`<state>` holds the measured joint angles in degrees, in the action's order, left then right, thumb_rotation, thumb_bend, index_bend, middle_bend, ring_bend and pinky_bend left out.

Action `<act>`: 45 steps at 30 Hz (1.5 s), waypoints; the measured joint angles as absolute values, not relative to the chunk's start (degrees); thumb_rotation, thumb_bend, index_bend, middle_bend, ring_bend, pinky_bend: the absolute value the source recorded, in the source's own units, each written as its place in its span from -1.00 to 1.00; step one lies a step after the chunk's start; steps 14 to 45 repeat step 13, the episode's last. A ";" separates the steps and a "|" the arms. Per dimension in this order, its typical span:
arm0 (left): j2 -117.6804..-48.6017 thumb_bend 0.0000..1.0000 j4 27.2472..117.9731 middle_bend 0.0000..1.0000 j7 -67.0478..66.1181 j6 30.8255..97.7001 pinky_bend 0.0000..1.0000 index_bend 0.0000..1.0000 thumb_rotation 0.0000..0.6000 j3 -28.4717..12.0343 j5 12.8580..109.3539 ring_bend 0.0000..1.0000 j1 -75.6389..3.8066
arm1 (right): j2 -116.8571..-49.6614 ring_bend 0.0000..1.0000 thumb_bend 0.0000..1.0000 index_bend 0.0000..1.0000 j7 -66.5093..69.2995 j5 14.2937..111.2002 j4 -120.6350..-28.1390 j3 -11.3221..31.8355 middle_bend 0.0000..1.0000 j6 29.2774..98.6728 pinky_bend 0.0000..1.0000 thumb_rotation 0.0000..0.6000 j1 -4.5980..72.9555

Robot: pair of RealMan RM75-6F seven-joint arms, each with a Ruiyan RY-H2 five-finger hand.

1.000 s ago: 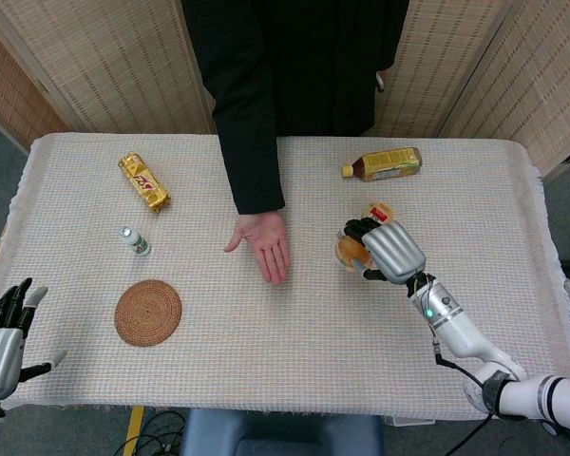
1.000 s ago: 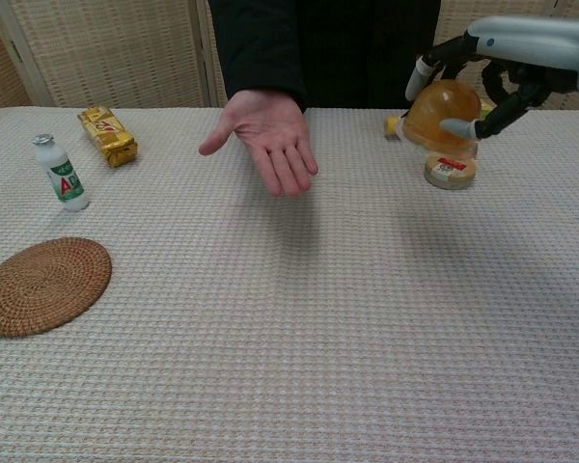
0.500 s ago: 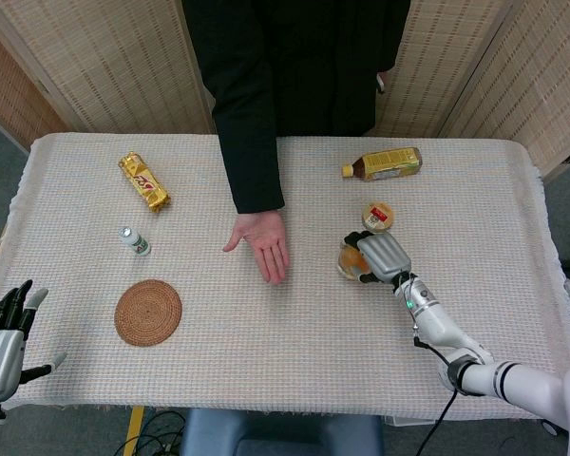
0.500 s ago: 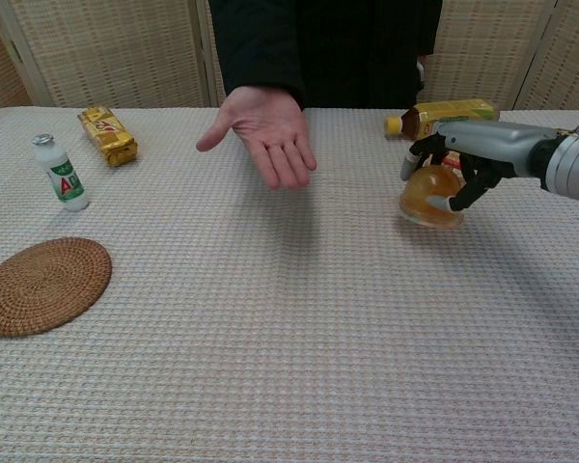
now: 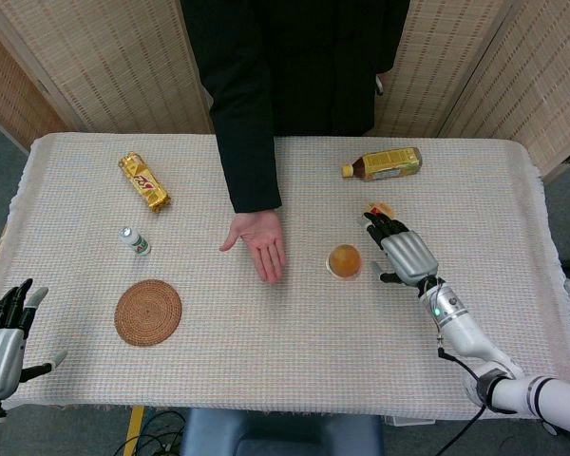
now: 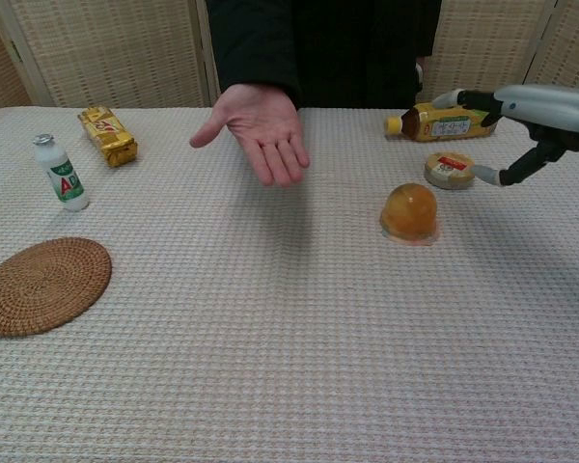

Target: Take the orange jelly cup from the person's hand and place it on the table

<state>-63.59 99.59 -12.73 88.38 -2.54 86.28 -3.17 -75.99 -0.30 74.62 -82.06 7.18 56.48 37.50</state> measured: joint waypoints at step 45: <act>-64.41 -0.71 100.37 -1.00 -13.83 88.09 -0.68 -0.74 1.00 -3.08 86.59 -1.00 -3.98 | -62.45 -1.00 -0.17 -1.00 2.91 82.33 -92.42 1.88 -0.77 79.85 -0.75 1.00 19.49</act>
